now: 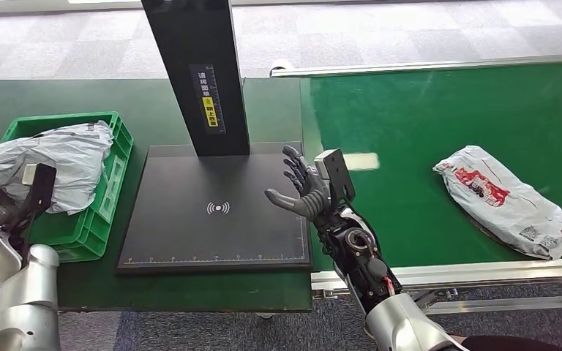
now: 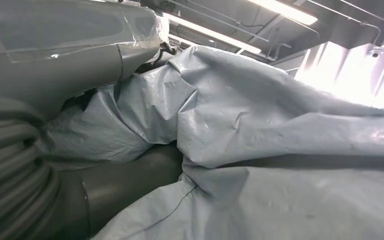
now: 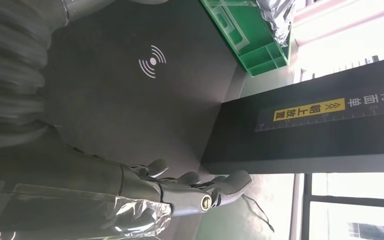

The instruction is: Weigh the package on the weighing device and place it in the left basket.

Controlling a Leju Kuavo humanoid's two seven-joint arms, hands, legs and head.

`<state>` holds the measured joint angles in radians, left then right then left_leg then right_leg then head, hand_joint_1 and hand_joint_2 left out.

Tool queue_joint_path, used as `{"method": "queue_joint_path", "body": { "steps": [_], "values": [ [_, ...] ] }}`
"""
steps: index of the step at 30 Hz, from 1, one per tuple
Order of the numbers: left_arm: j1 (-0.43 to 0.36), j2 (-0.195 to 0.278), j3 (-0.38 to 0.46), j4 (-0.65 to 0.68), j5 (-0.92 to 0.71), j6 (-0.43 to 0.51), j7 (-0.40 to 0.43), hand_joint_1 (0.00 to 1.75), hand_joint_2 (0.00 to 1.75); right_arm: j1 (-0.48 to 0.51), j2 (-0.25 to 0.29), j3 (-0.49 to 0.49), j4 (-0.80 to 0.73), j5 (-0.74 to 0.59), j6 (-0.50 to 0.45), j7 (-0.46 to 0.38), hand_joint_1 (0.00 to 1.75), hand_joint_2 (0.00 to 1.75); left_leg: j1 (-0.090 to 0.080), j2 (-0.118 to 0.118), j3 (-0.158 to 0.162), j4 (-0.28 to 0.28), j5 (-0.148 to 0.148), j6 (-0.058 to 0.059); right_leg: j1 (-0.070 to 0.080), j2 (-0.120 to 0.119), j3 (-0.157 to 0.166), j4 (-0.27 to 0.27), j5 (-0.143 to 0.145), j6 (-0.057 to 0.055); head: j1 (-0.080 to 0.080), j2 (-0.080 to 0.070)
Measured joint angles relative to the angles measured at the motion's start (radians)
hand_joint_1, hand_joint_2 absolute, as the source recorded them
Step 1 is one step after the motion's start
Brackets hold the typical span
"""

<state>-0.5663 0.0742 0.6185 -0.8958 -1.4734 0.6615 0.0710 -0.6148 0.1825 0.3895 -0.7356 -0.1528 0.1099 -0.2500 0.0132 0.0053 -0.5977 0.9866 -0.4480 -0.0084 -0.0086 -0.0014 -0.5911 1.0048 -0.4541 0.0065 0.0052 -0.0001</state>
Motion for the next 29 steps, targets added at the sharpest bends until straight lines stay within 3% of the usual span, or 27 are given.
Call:
{"method": "queue_joint_path", "body": {
  "steps": [1, 2, 5, 6, 8, 10, 12, 15, 17, 22, 29],
  "values": [
    [0.0, 0.002, -0.002, 0.002, 0.0, 0.0, 0.0, 1.33, 1.75, 0.001, 0.0, 0.0, -0.002, 0.0, 0.0, 0.0, 0.0, 1.75, 0.0, 0.0, 0.0, 0.0, 0.0, 0.0, 0.0, 0.0, 0.0, 0.0, 0.0, 0.0, 0.0, 0.0],
    [0.0, 0.004, -0.005, 0.003, 0.0, 0.0, 0.0, 1.1, 1.75, 0.001, 0.0, 0.0, -0.003, 0.0, 0.0, 0.001, 0.0, 1.75, 0.0, 0.0, 0.0, 0.0, 0.0, 0.0, 0.0, 0.0, 0.0, 0.0, 0.0, 0.0, 0.0, 0.0],
    [0.001, 0.009, -0.008, 0.006, 0.003, 0.0, -0.001, 0.1, 1.75, 0.003, -0.001, 0.0, -0.006, 0.0, 0.0, 0.003, 0.0, 1.75, 0.0, 0.0, 0.0, 0.0, 0.0, 0.0, 0.0, 0.0, 0.0, 0.0, 0.0, 0.0, 0.0, 0.0],
    [0.002, 0.009, -0.008, 0.004, 0.01, 0.0, -0.009, 0.0, 1.75, 0.004, -0.001, 0.0, -0.007, 0.001, 0.0, 0.004, 0.0, 1.75, 0.0, 0.0, 0.0, 0.0, 0.0, 0.0, 0.0, 0.0, 0.0, 0.0, 0.0, 0.0, 0.0, 0.0],
    [0.013, 0.006, -0.006, -0.023, 0.04, 0.001, -0.058, 0.0, 1.75, 0.006, -0.001, 0.0, -0.012, 0.004, -0.001, 0.005, 0.0, 1.75, 0.0, 0.0, 0.0, 0.0, 0.0, 0.0, 0.0, 0.0, 0.0, 0.0, 0.0, 0.0, 0.0, 0.0],
    [0.025, -0.006, 0.01, -0.08, 0.074, 0.001, -0.16, 0.0, 1.75, 0.011, -0.002, 0.0, -0.019, 0.009, -0.002, 0.007, 0.0, 1.75, 0.0, 0.001, 0.0, 0.0, 0.0, 0.0, 0.0, 0.001, 0.0, 0.0, 0.0, 0.0, 0.0, 0.0],
    [0.028, -0.035, 0.048, -0.152, 0.107, 0.001, -0.314, 0.0, 1.75, 0.015, -0.002, 0.0, -0.023, 0.015, -0.004, 0.008, 0.0, 1.75, 0.0, 0.0, -0.001, 0.0, 0.0, 0.0, 0.0, 0.0, 0.0, 0.0, 0.0, 0.0, 0.0, 0.0],
    [0.015, -0.099, 0.152, -0.278, 0.227, 0.001, -0.621, 0.0, 1.75, 0.018, 0.0, 0.001, -0.025, 0.019, -0.006, 0.007, 0.0, 1.75, 0.0, 0.001, -0.001, 0.0, 0.0, 0.0, 0.0, 0.001, -0.001, 0.0, 0.0, 0.0, 0.0, 0.0],
    [0.012, -0.143, 0.211, -0.37, 0.341, 0.001, -0.739, 0.0, 1.75, 0.018, 0.002, 0.002, -0.025, 0.019, -0.009, 0.005, 0.0, 1.75, 0.0, 0.003, -0.001, 0.0, 0.0, 0.0, 0.0, 0.002, -0.001, 0.0, 0.0, 0.0, 0.0, 0.0],
    [0.021, -0.209, 0.251, -0.552, 0.428, 0.001, -0.767, 0.0, 1.75, 0.019, 0.004, 0.007, -0.025, 0.019, -0.017, -0.002, 0.0, 1.75, 0.0, 0.0, -0.001, 0.0, 0.0, -0.001, 0.0, 0.001, -0.001, 0.0, 0.0, -0.001, 0.0, 0.0],
    [0.033, -0.258, 0.259, -0.74, 0.45, 0.0, -0.768, 0.0, 1.75, 0.02, 0.007, 0.008, -0.024, 0.014, -0.019, -0.034, 0.0, 1.75, 0.001, 0.001, -0.001, 0.0, 0.0, -0.001, 0.001, 0.001, -0.001, 0.0, 0.0, -0.001, 0.0, 0.0]
  ]
}}
